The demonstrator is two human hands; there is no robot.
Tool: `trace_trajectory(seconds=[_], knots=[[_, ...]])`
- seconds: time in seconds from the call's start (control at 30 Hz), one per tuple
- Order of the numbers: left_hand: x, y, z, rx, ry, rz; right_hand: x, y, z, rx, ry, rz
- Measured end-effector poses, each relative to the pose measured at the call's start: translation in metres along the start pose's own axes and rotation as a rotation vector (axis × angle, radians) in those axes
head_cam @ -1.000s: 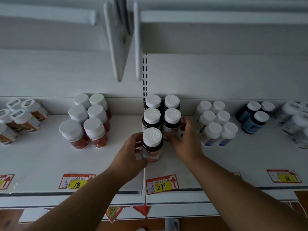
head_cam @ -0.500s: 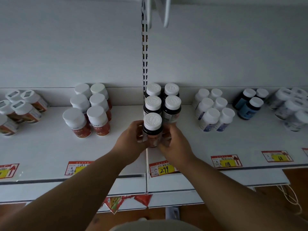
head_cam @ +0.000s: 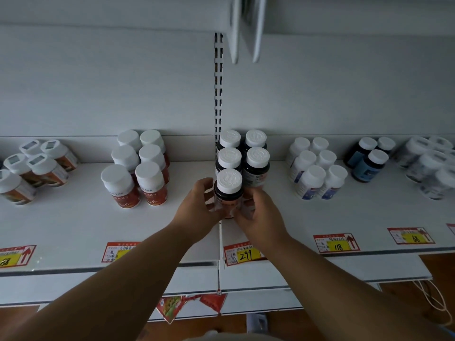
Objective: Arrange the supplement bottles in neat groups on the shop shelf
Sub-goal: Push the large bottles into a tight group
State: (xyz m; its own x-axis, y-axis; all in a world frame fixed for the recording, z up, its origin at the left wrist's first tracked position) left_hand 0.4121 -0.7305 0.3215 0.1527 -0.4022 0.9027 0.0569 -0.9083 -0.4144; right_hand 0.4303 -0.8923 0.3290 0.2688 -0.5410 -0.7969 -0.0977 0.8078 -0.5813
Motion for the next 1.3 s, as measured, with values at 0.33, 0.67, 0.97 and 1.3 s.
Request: trace_trajectory(seconds=[0.33, 0.67, 0.97, 1.3], knots=[[-0.007, 0.003, 0.007, -0.036, -0.073, -0.256, 0.004, -0.021, 0.0, 0.112, 0.029, 0.07], [0.022, 0.019, 0.048, -0.009, -0.318, -0.783, 0.056, -0.026, 0.08, 0.078, 0.646, 0.736], [0.024, 0.022, 0.047, -0.016, -0.28, -0.775, 0.043, -0.011, 0.089, -0.122, 0.598, 0.761], [0.025, 0.02, 0.043, 0.009, -0.311, -0.785, 0.039, -0.022, 0.086, -0.104, 0.588, 0.721]])
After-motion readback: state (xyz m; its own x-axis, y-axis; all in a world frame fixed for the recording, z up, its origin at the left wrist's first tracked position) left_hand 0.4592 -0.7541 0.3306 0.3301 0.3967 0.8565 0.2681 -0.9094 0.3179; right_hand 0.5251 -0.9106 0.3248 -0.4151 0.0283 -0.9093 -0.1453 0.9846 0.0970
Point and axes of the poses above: each hand's wrist, its own z-axis towards the middle knuckle, its own y-axis out of the palm, x = y × z, the point moved 9 cm from there along z, towards the middle knuckle
